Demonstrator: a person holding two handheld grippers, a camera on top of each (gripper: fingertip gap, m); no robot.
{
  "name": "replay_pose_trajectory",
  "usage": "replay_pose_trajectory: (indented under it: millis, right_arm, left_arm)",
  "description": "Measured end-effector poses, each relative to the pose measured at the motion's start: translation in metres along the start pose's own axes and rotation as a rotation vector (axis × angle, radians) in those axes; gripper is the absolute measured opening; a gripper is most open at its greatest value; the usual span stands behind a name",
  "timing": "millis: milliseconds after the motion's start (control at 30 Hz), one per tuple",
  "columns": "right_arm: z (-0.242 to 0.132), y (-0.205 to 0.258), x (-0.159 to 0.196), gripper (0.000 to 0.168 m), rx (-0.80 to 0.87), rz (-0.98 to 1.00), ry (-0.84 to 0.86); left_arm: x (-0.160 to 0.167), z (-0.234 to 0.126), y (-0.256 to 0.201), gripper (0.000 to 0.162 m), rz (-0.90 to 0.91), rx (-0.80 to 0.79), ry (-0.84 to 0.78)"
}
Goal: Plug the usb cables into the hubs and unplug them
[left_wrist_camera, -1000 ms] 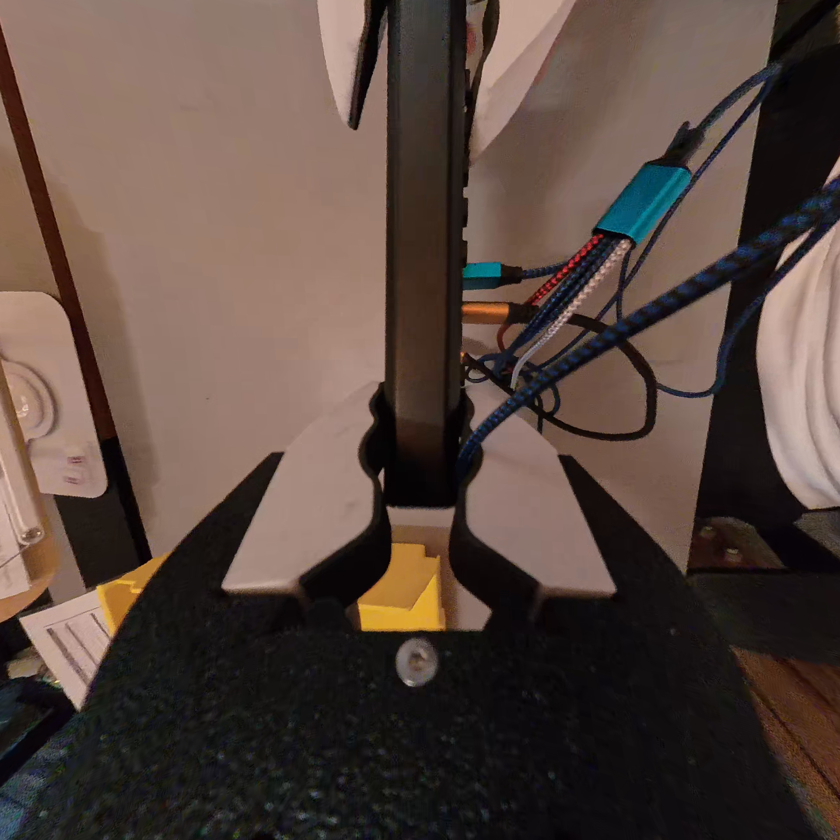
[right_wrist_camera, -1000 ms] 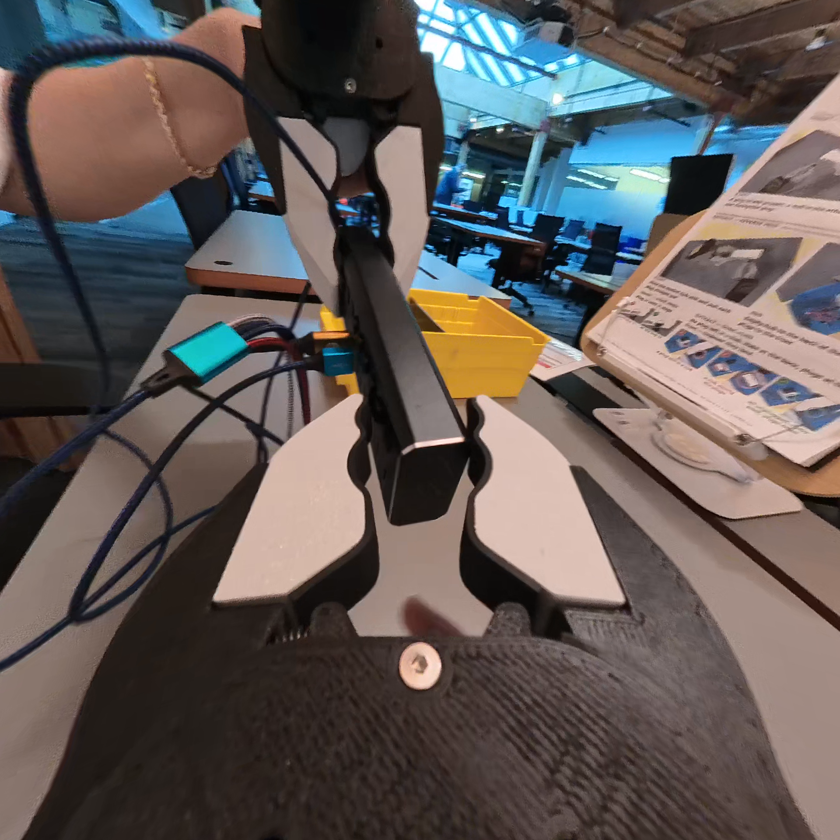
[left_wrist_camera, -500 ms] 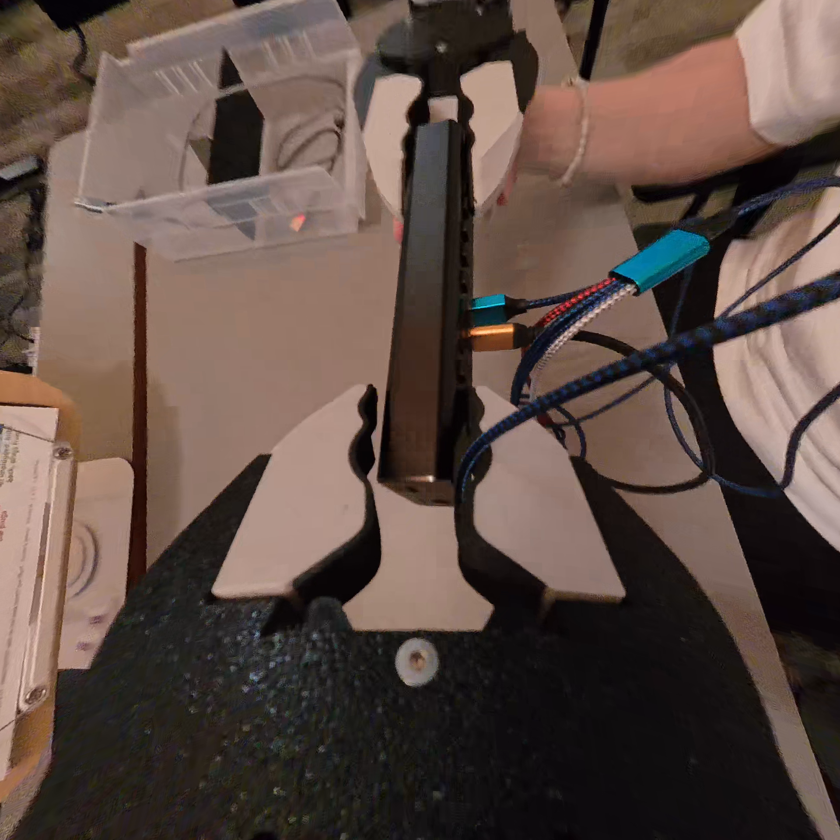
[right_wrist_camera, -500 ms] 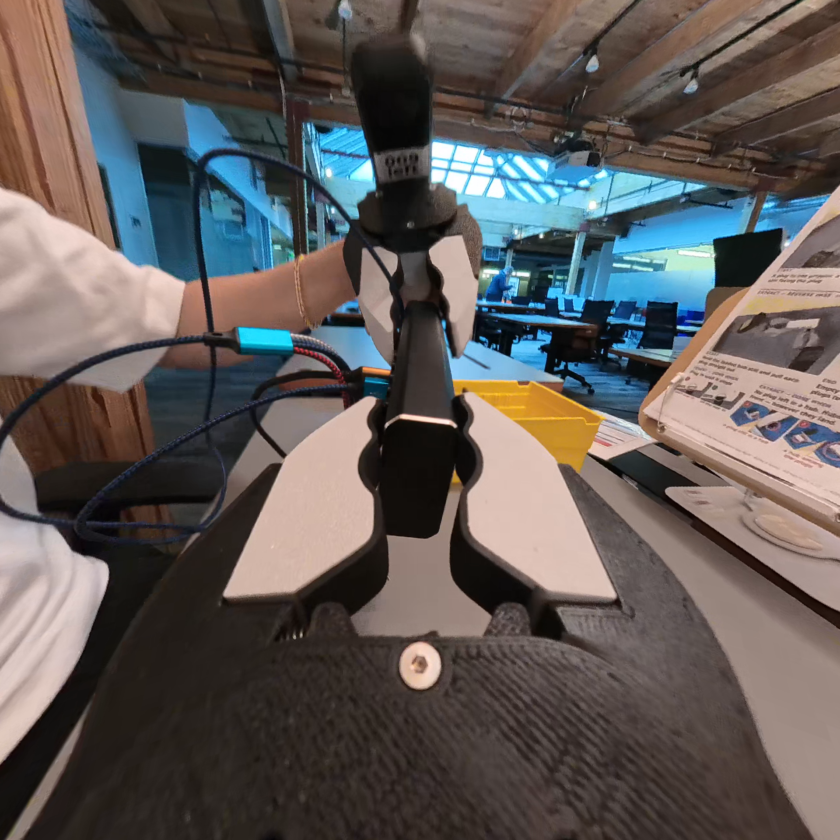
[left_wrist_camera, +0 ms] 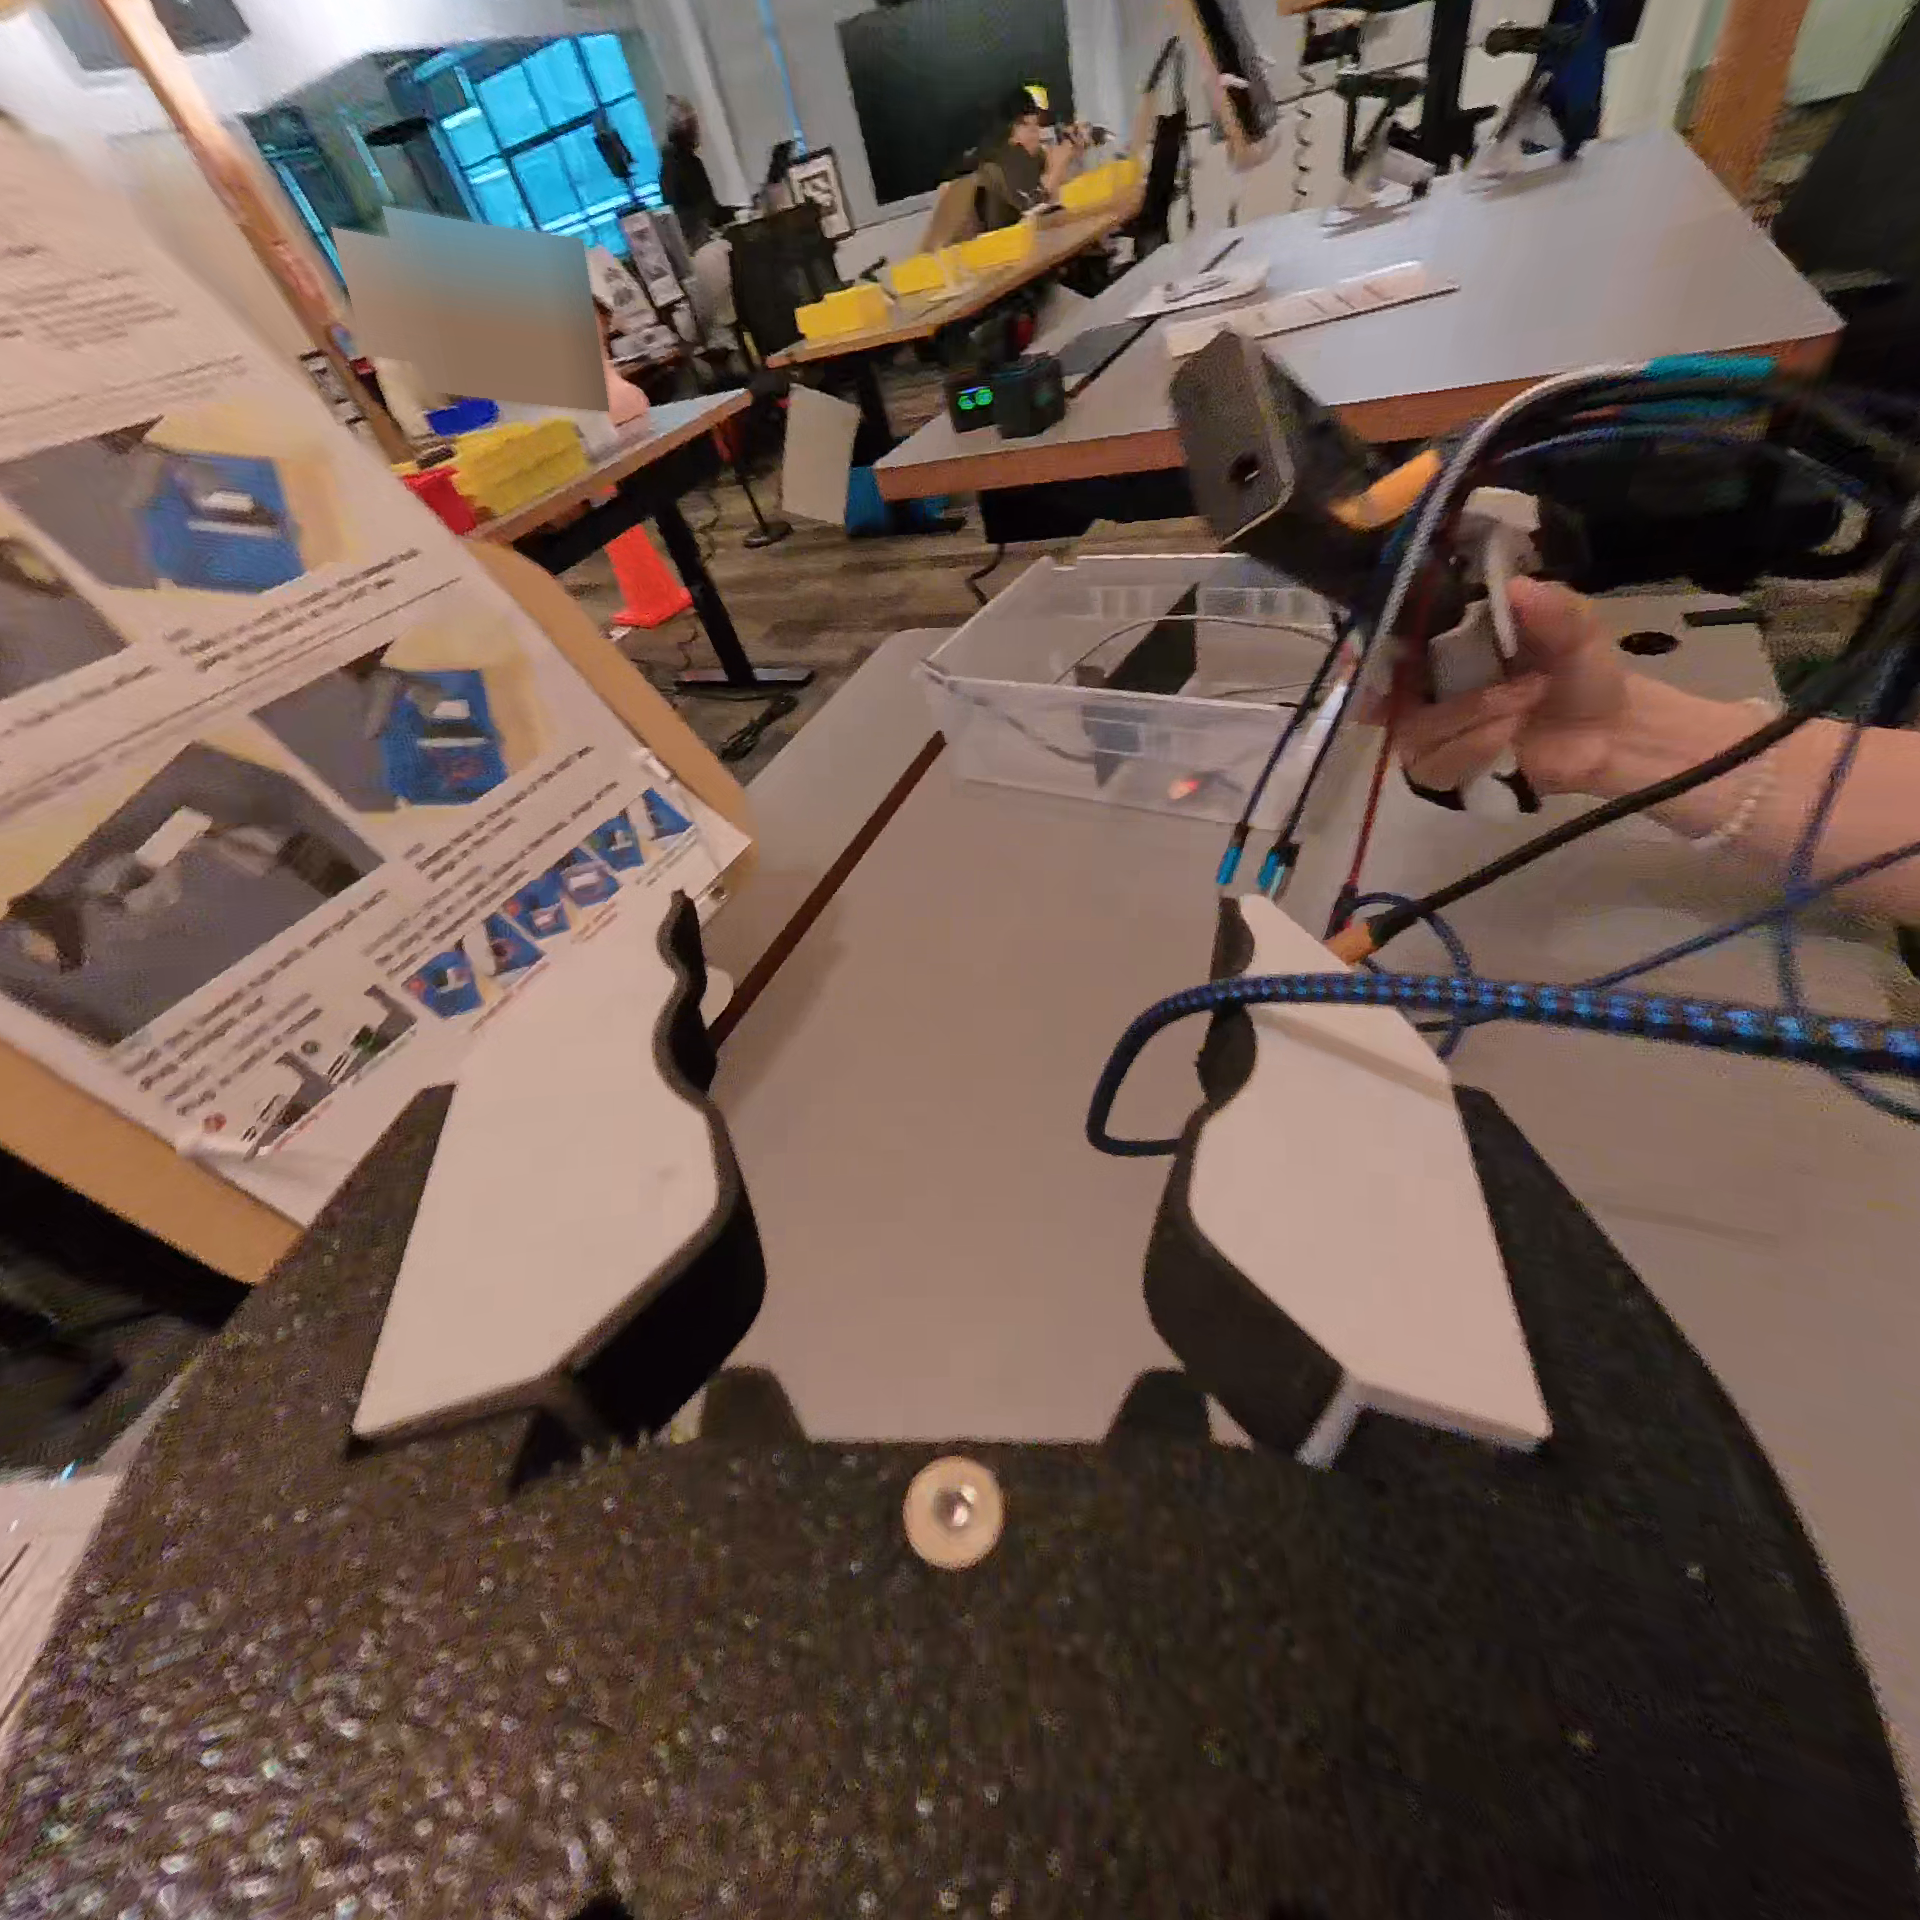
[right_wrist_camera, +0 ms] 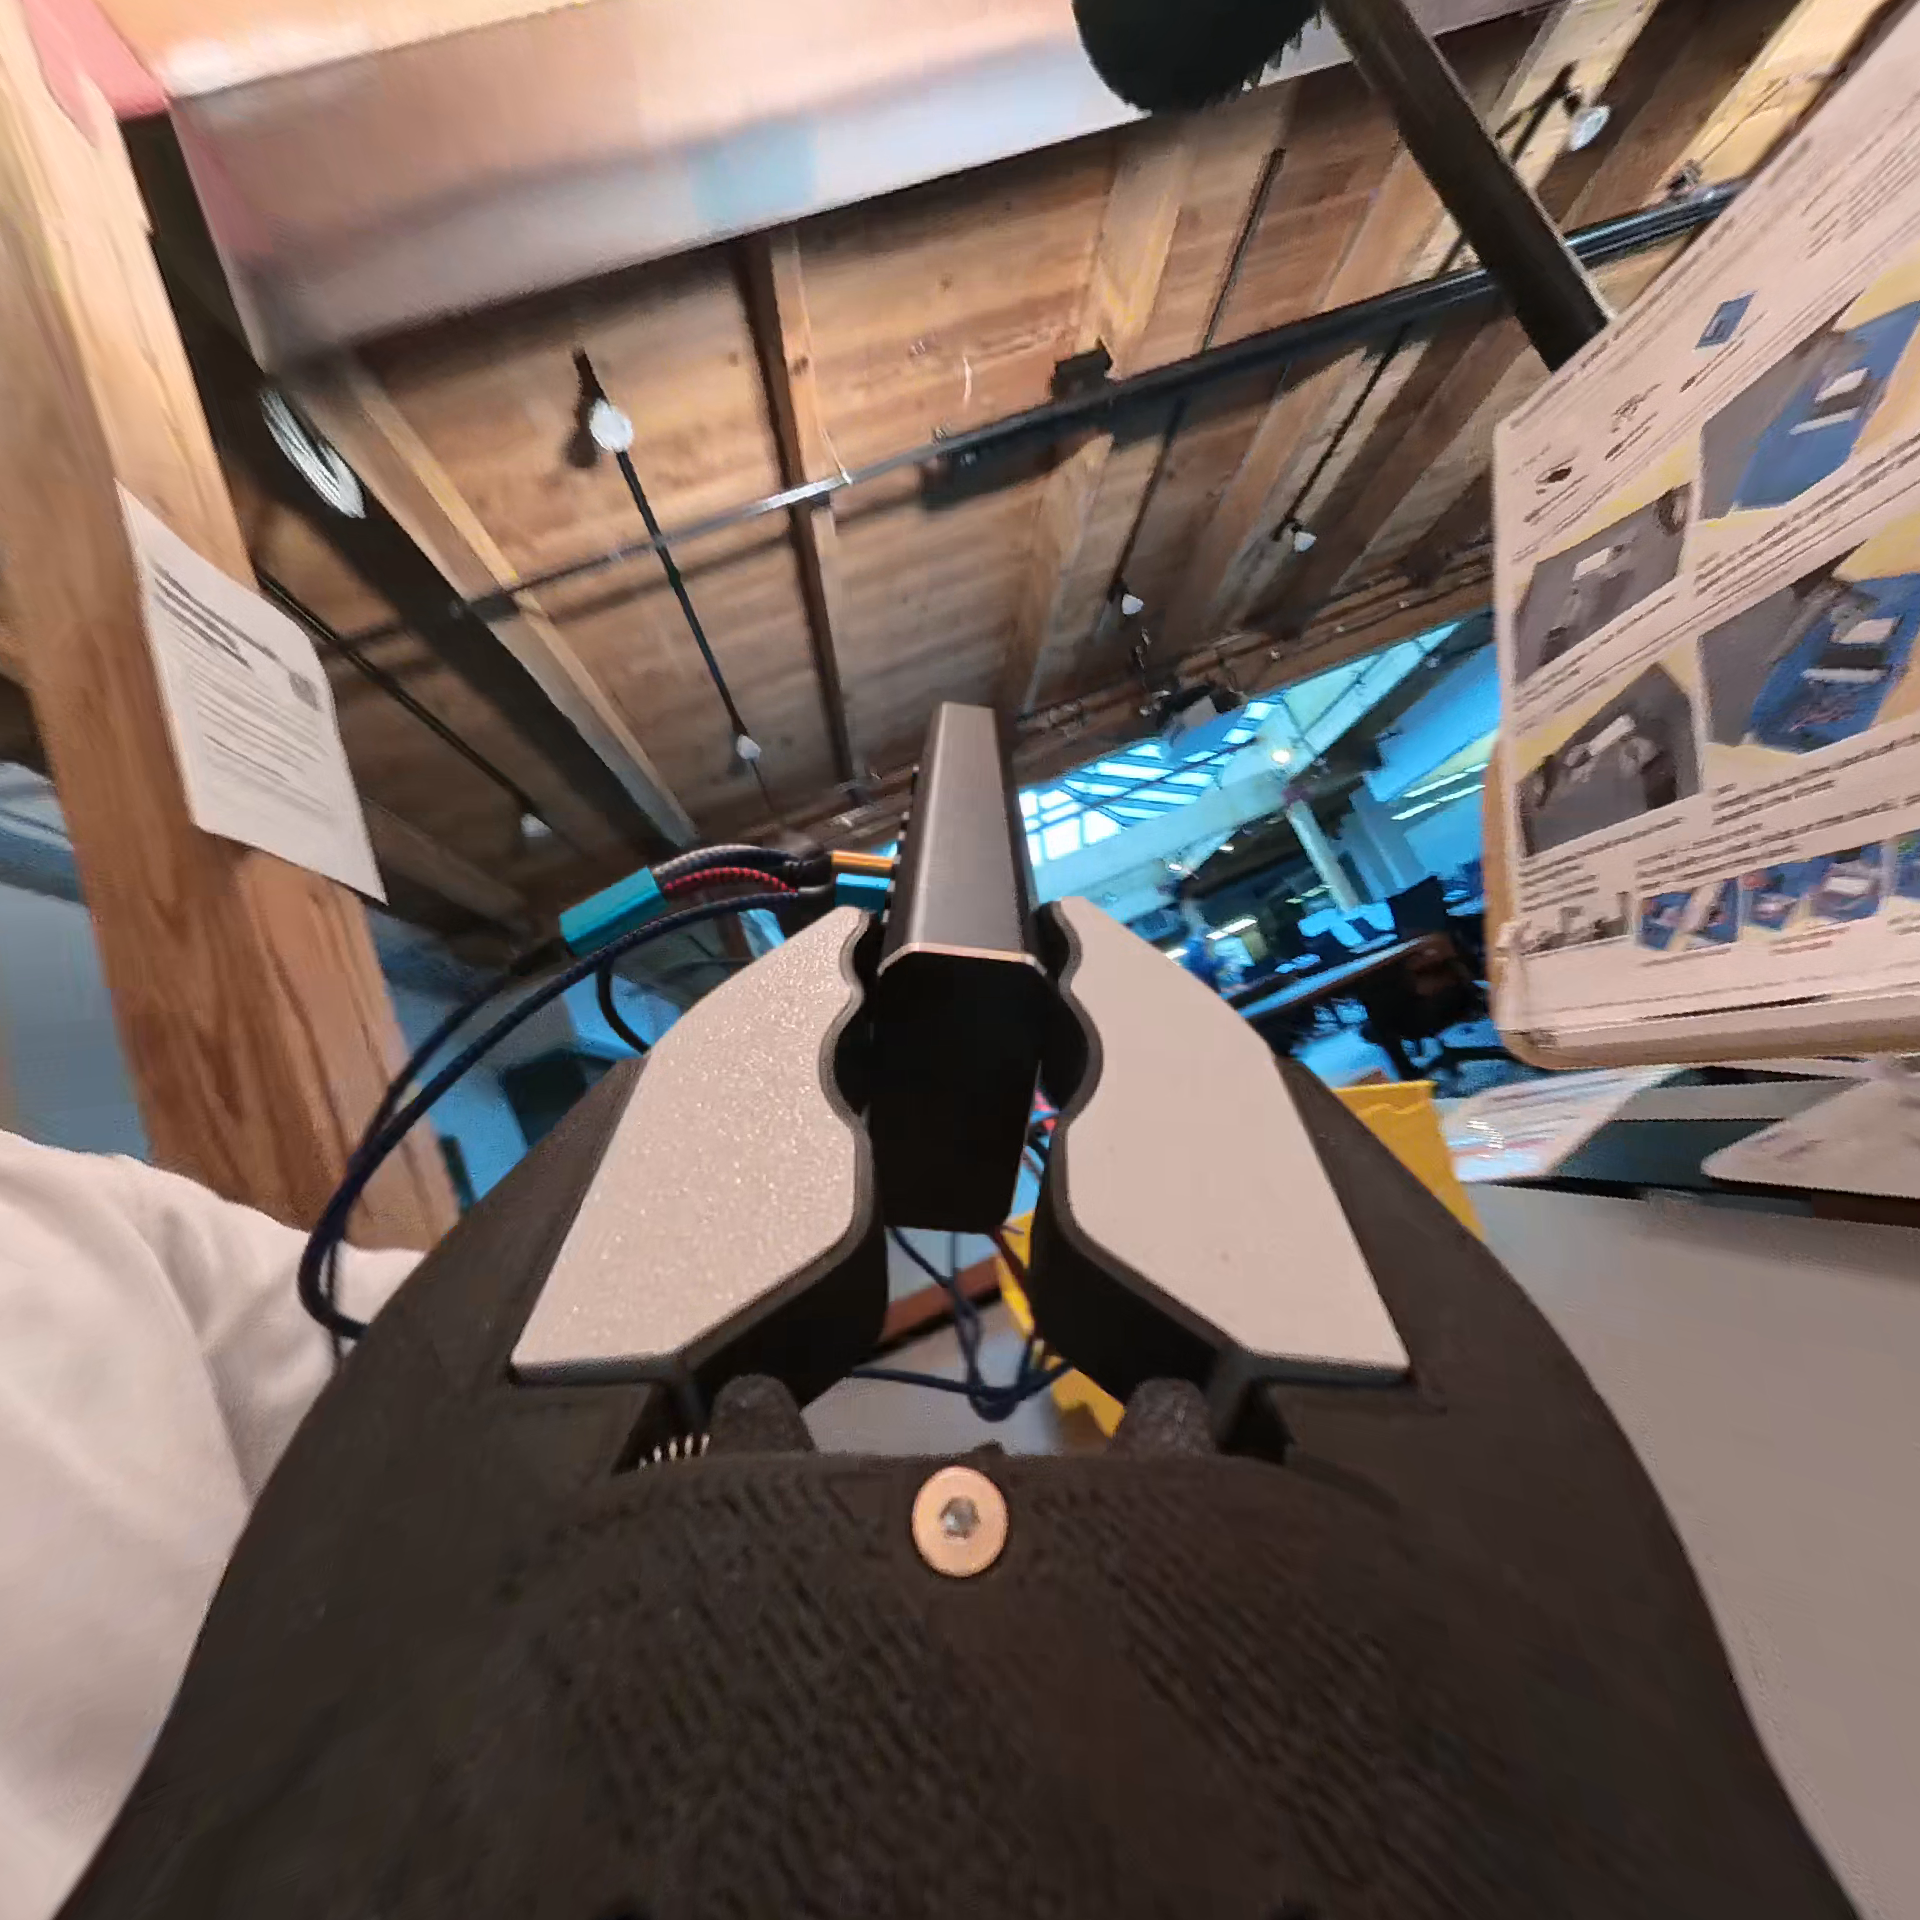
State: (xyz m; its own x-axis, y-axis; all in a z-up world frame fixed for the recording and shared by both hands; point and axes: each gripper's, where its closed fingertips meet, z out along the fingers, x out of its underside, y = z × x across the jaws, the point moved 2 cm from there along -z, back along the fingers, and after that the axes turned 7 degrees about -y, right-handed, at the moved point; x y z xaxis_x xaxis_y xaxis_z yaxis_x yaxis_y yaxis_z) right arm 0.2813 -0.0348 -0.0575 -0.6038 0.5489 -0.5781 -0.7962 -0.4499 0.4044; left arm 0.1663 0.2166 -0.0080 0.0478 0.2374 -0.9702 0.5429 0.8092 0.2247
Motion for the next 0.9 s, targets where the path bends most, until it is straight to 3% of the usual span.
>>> replay_pose_trajectory:
  millis: [133, 300, 367, 500, 600, 667, 733, 900]
  right_arm:
    - [0.007, 0.003, 0.010, 0.029, -0.056, 0.163, -0.024]
    - [0.013, 0.007, 0.019, 0.029, -0.155, 0.355, -0.088]
    - [0.011, 0.003, 0.029, 0.029, -0.099, 0.234, 0.017]
    - [0.006, -0.021, 0.052, 0.029, 0.088, 0.071, 0.190]
    - [0.001, -0.029, 0.043, 0.029, 0.116, 0.095, 0.120]
    - [-0.006, -0.034, 0.028, 0.029, 0.129, 0.106, 0.058]
    - [-0.016, -0.039, 0.011, 0.029, 0.149, 0.115, -0.009]
    - [-0.037, -0.044, -0.026, 0.029, 0.164, 0.092, -0.135]
  left_arm:
    - [0.057, 0.005, 0.027, 0.093, -0.046, -0.144, 0.058]
    - [0.078, 0.050, -0.011, 0.085, -0.047, 0.042, 0.044]
    - [0.095, 0.066, -0.041, 0.087, -0.070, 0.198, 0.174]
    - [0.147, 0.080, -0.060, 0.079, 0.025, 0.244, 0.530]
    - [0.190, 0.046, -0.045, 0.077, 0.145, 0.211, 0.977]
    - [0.201, 0.014, -0.045, 0.078, 0.205, 0.259, 1.240]
    - [0.197, -0.015, -0.051, 0.085, 0.230, 0.340, 1.413]
    - [0.157, -0.085, -0.070, 0.093, 0.093, 0.573, 1.756]
